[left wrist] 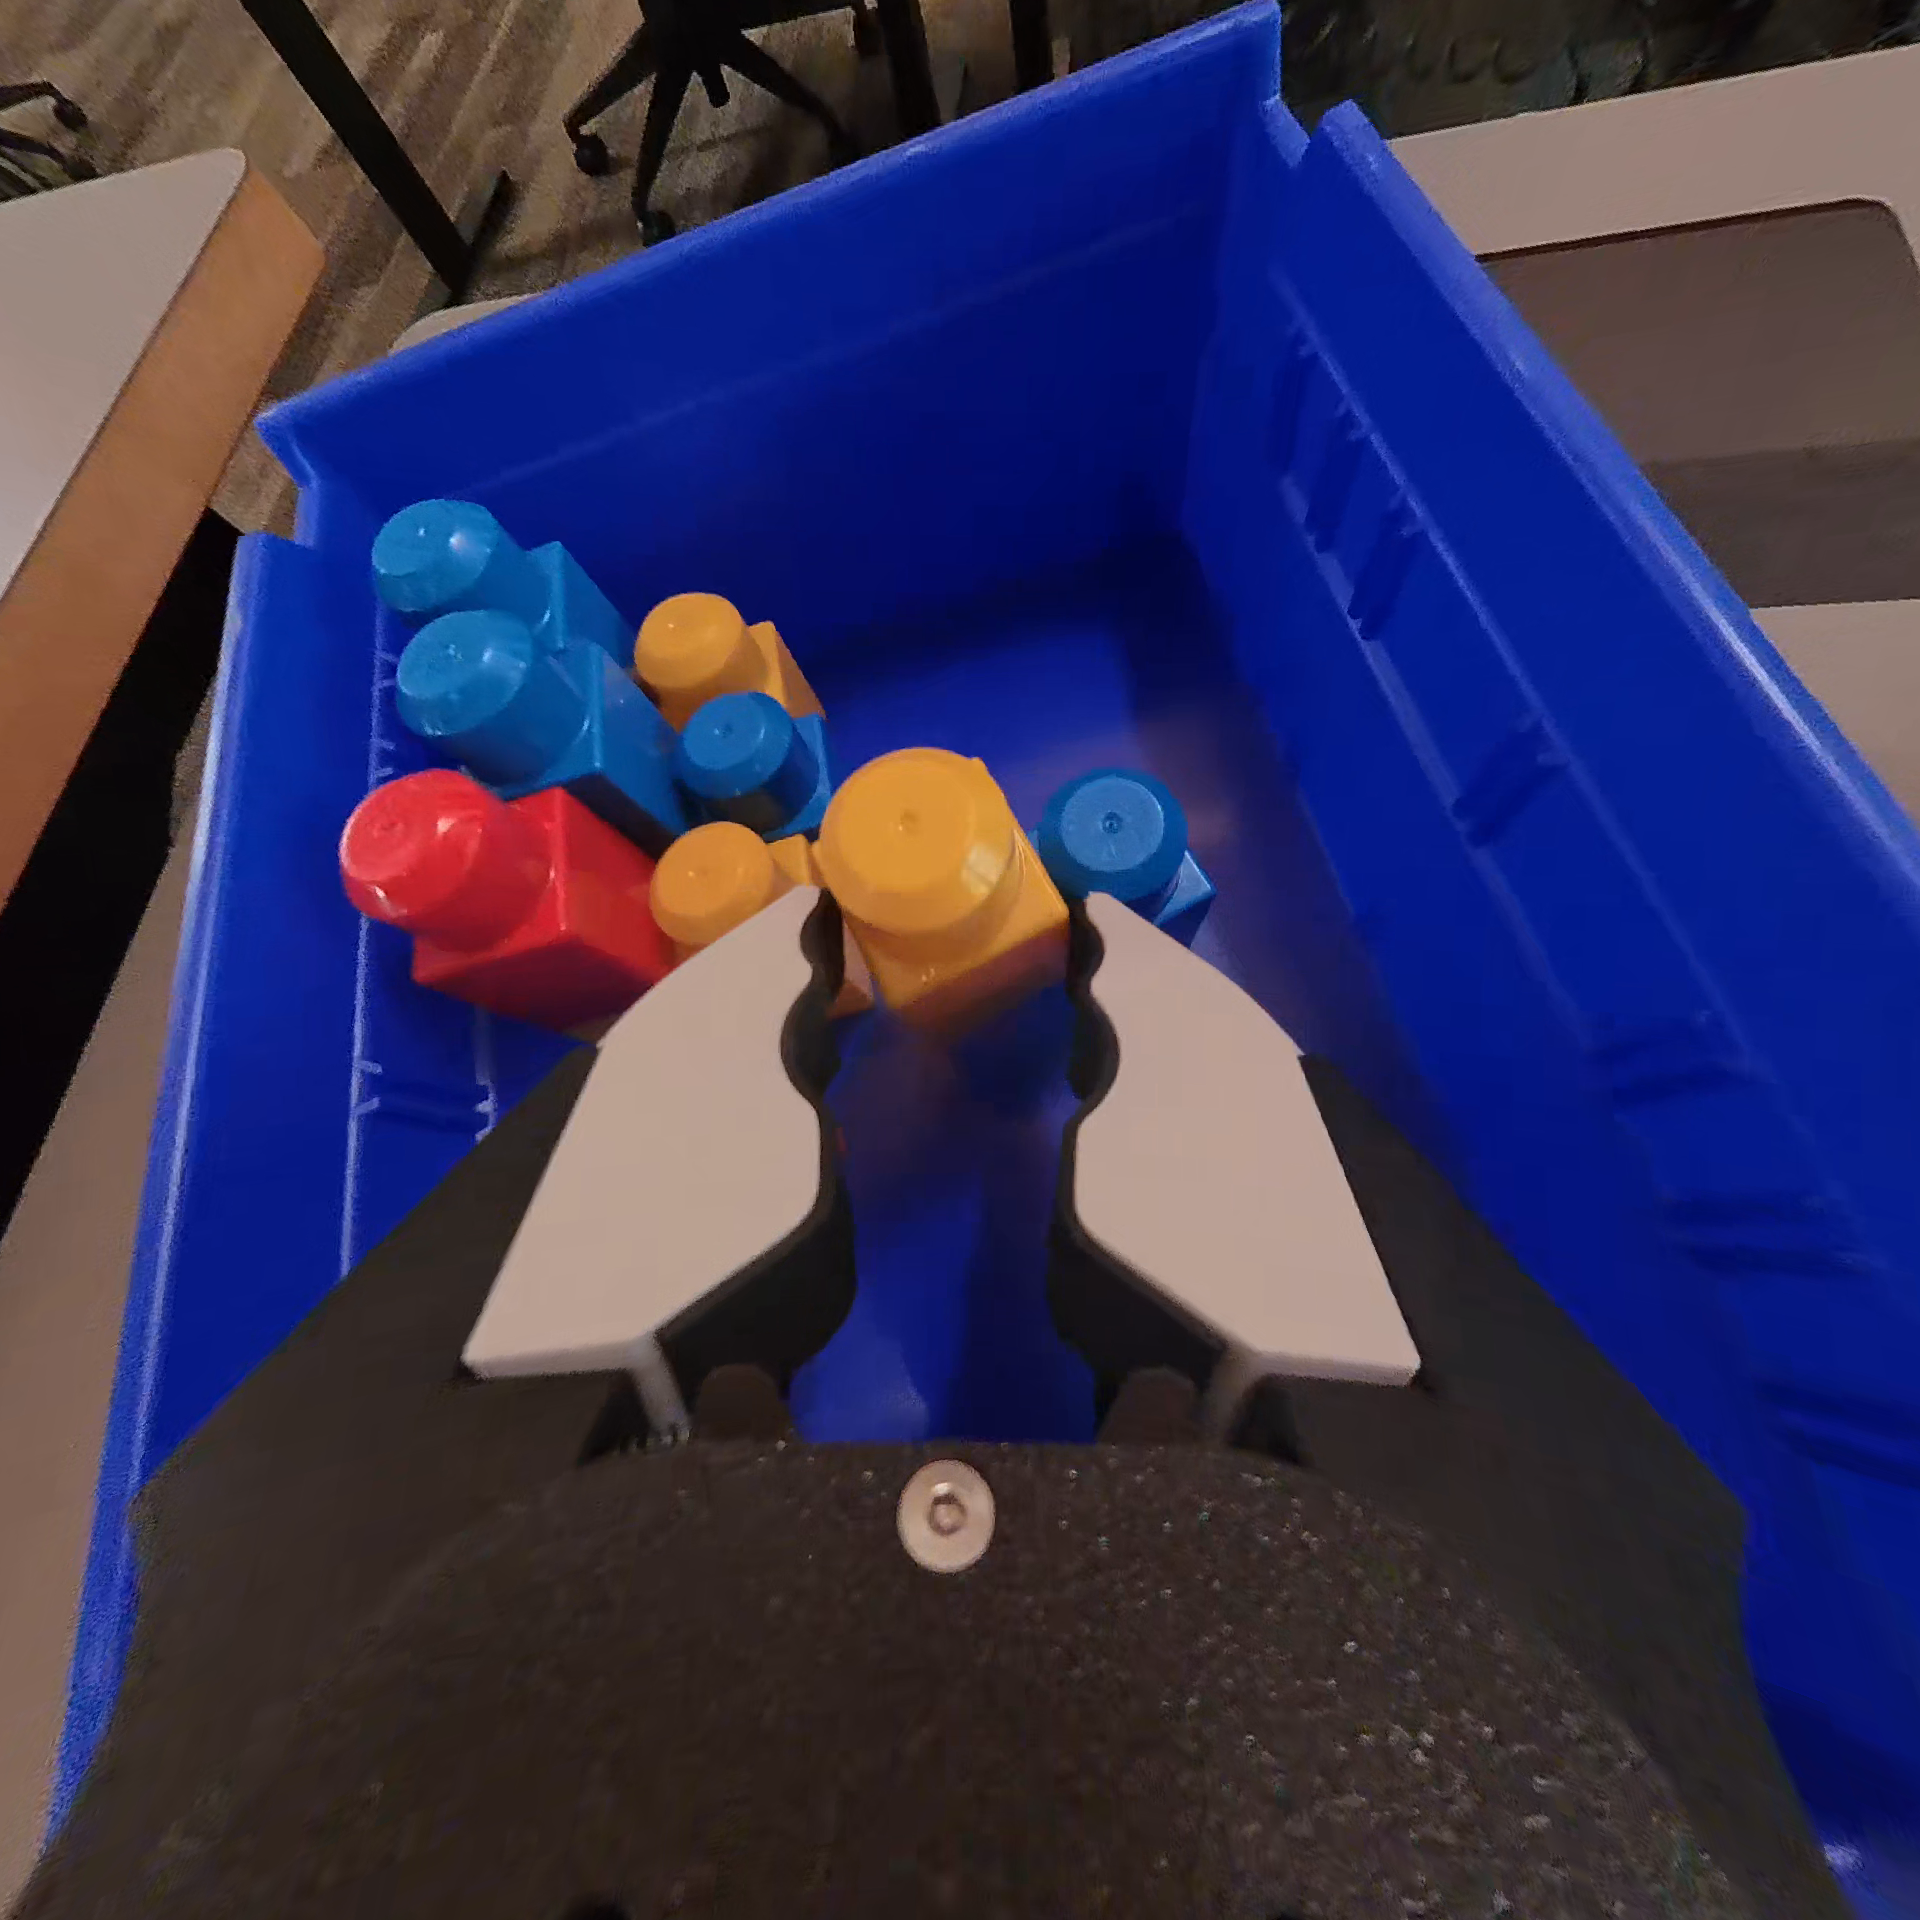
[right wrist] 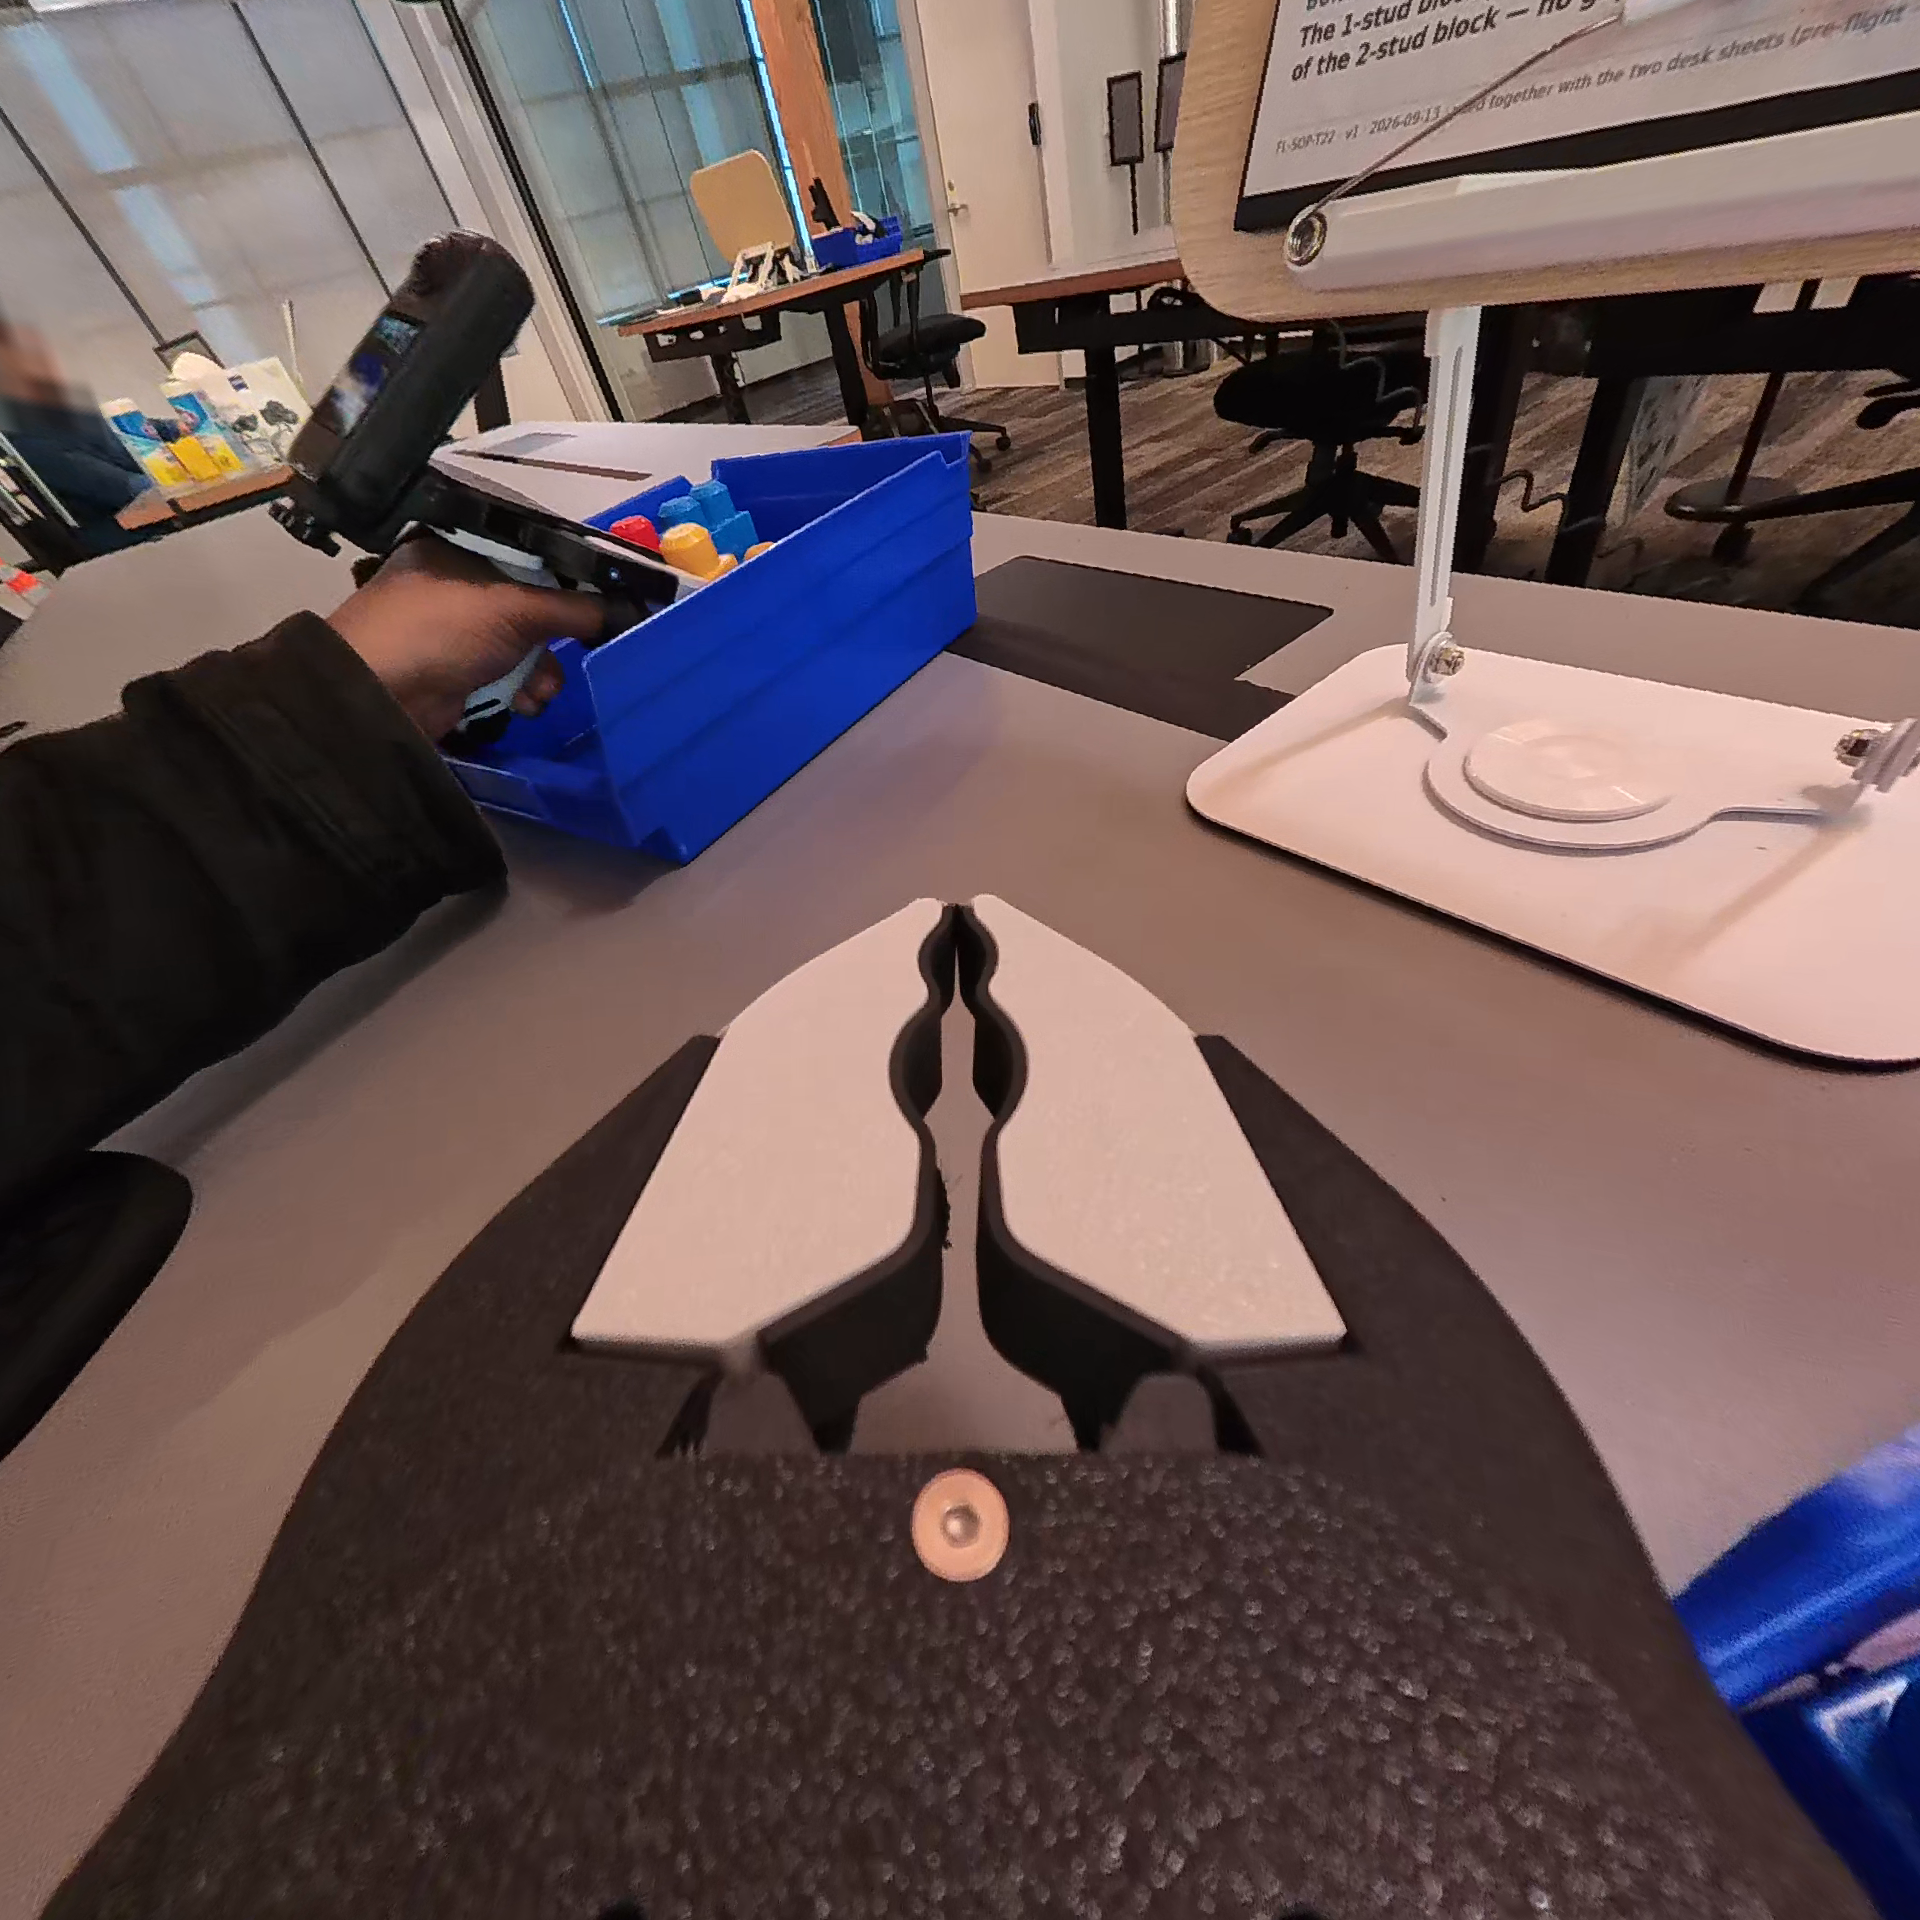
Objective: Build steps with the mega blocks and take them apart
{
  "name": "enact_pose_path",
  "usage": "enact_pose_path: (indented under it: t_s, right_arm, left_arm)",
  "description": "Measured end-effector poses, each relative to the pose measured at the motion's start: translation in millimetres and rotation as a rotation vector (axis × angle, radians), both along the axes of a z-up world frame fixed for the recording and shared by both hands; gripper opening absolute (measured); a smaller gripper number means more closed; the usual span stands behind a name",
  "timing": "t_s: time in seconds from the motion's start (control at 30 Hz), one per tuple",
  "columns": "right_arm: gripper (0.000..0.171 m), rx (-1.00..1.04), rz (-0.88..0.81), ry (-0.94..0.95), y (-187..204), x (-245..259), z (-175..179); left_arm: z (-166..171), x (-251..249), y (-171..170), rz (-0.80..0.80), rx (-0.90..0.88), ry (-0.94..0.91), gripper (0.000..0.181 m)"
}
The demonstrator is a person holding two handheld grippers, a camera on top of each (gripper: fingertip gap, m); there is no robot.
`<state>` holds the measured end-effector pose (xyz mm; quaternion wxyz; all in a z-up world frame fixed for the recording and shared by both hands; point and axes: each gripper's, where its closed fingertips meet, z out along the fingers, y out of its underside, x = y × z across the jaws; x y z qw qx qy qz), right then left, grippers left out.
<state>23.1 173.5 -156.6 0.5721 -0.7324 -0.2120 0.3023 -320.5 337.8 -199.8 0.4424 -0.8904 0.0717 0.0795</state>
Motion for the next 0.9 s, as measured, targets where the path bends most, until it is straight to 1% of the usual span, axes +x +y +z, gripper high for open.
enact_pose_path:
  t_s: [0.07,0.13,0.23,0.33,0.43,0.5,0.57,0.63,0.7,0.77,0.83,0.9]
  right_arm:
    - [0.000,0.002,-0.001,0.001,0,1,0]
    - [0.000,0.012,0.000,0.002,0,1,1]
    - [0.000,0.055,0.003,-0.008,-2,1,5]
    - [0.000,0.110,0.010,-0.017,-4,-1,11]
    - [0.000,0.172,0.016,-0.022,-8,-2,19]
    - [0.000,0.213,0.015,-0.028,-10,-2,24]
    - [0.000,0.256,0.013,-0.029,-12,-2,29]
    - [0.000,0.295,0.011,-0.030,-15,-2,35]
    - [0.007,0.328,0.009,-0.043,-17,-2,39]
    - [0.024,0.353,0.006,-0.074,-17,-4,41]
    - [0.043,0.375,-0.007,-0.124,-17,-6,41]
    - [0.055,0.391,-0.029,-0.180,-15,-6,38]
  left_arm:
    - [4,1,-2,-0.012,0.020,0.008,0.040]
    - [15,5,-4,-0.035,0.071,-0.010,0.040]
    - [50,11,-10,-0.068,0.194,-0.050,0.040]
    - [101,31,-23,-0.151,0.344,-0.173,0.039]
    - [148,66,-45,-0.299,0.455,-0.366,0.039]
    - [171,95,-63,-0.422,0.478,-0.511,0.039]
    - [187,125,-81,-0.548,0.476,-0.640,0.039]
    - [195,155,-99,-0.677,0.454,-0.743,0.039]
    - [195,185,-114,-0.787,0.410,-0.822,0.039]
    - [186,213,-124,-0.867,0.353,-0.850,0.039]
    - [168,240,-130,-0.924,0.282,-0.839,0.039]
    - [147,264,-137,-0.974,0.209,-0.816,0.039]
